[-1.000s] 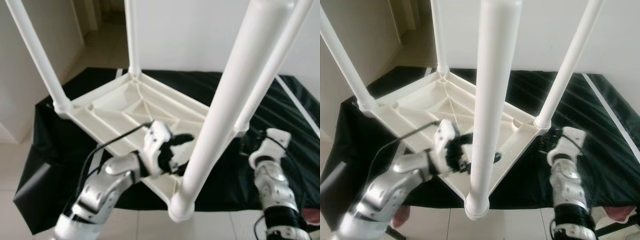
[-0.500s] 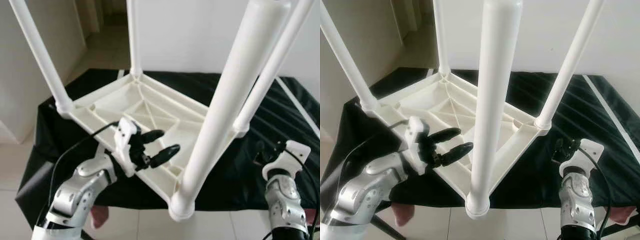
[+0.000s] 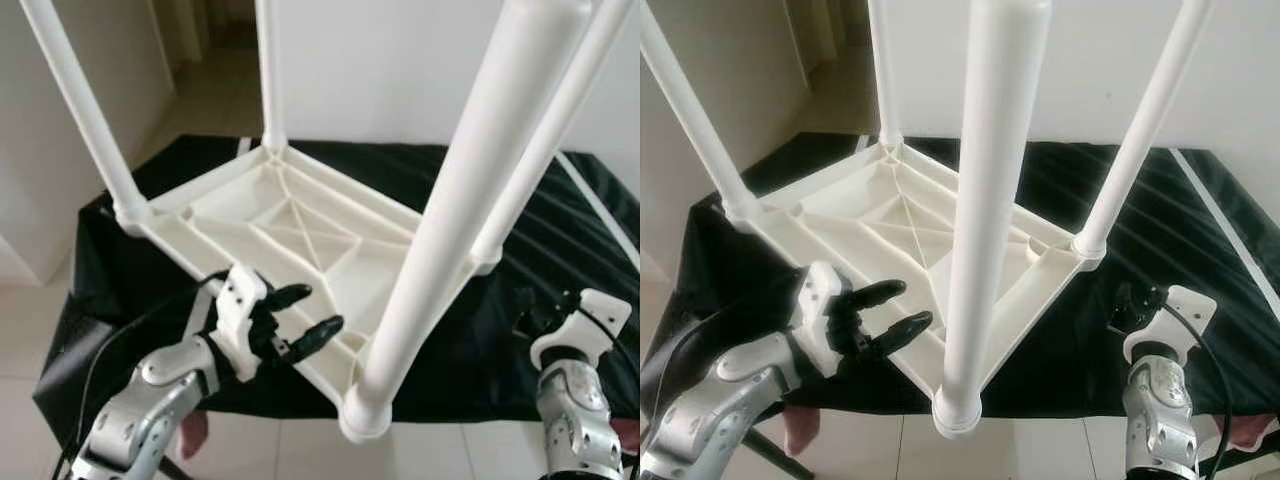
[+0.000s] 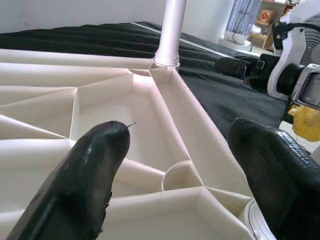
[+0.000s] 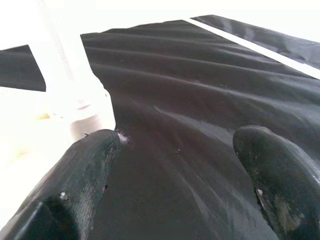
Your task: Building children table
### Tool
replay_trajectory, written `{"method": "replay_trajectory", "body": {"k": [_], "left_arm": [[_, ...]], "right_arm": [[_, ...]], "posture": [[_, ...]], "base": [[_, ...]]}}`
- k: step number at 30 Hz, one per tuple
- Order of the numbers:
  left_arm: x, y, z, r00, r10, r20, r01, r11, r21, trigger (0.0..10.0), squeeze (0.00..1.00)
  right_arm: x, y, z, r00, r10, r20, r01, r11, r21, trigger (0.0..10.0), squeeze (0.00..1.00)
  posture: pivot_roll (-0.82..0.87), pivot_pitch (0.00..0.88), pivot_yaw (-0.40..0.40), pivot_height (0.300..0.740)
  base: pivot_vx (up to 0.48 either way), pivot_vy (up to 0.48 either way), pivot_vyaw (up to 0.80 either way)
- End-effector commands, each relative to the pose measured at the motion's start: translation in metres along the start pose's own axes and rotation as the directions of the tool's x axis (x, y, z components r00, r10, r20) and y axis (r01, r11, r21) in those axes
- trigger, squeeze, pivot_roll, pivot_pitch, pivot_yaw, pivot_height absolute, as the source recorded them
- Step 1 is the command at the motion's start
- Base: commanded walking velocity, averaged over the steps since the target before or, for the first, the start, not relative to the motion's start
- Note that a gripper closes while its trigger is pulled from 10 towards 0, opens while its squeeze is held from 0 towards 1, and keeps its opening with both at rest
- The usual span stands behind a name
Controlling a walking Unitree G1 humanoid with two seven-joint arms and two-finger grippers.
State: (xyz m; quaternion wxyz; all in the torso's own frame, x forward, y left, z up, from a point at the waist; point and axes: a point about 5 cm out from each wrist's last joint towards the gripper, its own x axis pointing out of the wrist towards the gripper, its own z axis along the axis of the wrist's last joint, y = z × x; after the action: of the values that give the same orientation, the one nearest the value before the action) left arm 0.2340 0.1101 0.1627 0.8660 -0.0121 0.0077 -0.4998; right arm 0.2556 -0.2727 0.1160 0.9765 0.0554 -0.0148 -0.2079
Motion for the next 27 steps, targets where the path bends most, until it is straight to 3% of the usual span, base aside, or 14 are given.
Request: {"method": "replay_trajectory", "body": {"k": [1, 3, 5, 7, 8, 12, 19, 27], "left_arm": [[-0.003, -0.007, -0.003, 0.99, -0.138, -0.031, 0.138, 0.99, 0.019, 10.0, 0.0], [-0.012, -0.005, -0.011, 0.968, -0.223, -0.116, 0.232, 0.97, 0.069, 10.0, 0.0], [-0.012, -0.005, -0.011, 0.968, -0.223, -0.116, 0.232, 0.97, 0.069, 10.0, 0.0], [-0.019, -0.005, -0.02, 0.936, -0.279, -0.213, 0.307, 0.945, 0.11, 10.0, 0.0], [-0.019, -0.005, -0.02, 0.936, -0.279, -0.213, 0.307, 0.945, 0.11, 10.0, 0.0], [-0.028, -0.004, -0.04, 0.881, -0.285, -0.377, 0.376, 0.906, 0.194, 10.0, 0.0], [-0.028, 0.001, -0.052, 0.849, -0.264, -0.458, 0.41, 0.876, 0.255, 10.0, 0.0], [-0.016, 0.006, -0.055, 0.857, -0.224, -0.465, 0.401, 0.856, 0.326, 10.0, 0.0]], "right_arm": [[-0.003, 0.001, -0.002, 1.0, 0.014, -0.016, -0.014, 1.0, 0.005, 10.0, 0.0], [-0.008, 0.004, -0.003, 0.999, 0.043, -0.028, -0.043, 0.999, 0.0, 10.0, 0.0], [-0.008, 0.004, -0.003, 0.999, 0.043, -0.028, -0.043, 0.999, 0.0, 10.0, 0.0], [-0.011, 0.005, -0.005, 0.998, 0.053, -0.037, -0.053, 0.999, -0.002, 10.0, 0.0], [-0.011, 0.005, -0.005, 0.998, 0.053, -0.037, -0.053, 0.999, -0.002, 10.0, 0.0], [-0.014, 0.003, -0.007, 0.998, 0.052, -0.048, -0.052, 0.999, -0.004, 10.0, 0.0], [-0.016, 0.004, -0.008, 0.997, 0.053, -0.051, -0.054, 0.999, -0.005, 10.0, 0.0], [-0.017, 0.006, -0.008, 0.997, 0.06, -0.055, -0.06, 0.998, -0.001, 10.0, 0.0]], "posture": [[0.05, 0.0, -0.041, 0.74], [0.05, 0.0, -0.043, 0.74], [0.05, 0.0, -0.043, 0.74], [0.05, 0.0, -0.041, 0.74], [0.05, 0.0, -0.041, 0.74], [0.05, 0.0, -0.031, 0.74], [0.05, 0.0, -0.025, 0.74], [0.05, 0.0, -0.026, 0.74]], "base": [[0.0, 0.0, 0.0], [0.0, 0.0, 0.0], [0.0, 0.0, 0.0], [0.0, 0.0, 0.0], [0.0, 0.0, 0.0], [0.0, 0.0, 0.0], [0.0, 0.0, 0.0], [0.0, 0.0, 0.0]]}}
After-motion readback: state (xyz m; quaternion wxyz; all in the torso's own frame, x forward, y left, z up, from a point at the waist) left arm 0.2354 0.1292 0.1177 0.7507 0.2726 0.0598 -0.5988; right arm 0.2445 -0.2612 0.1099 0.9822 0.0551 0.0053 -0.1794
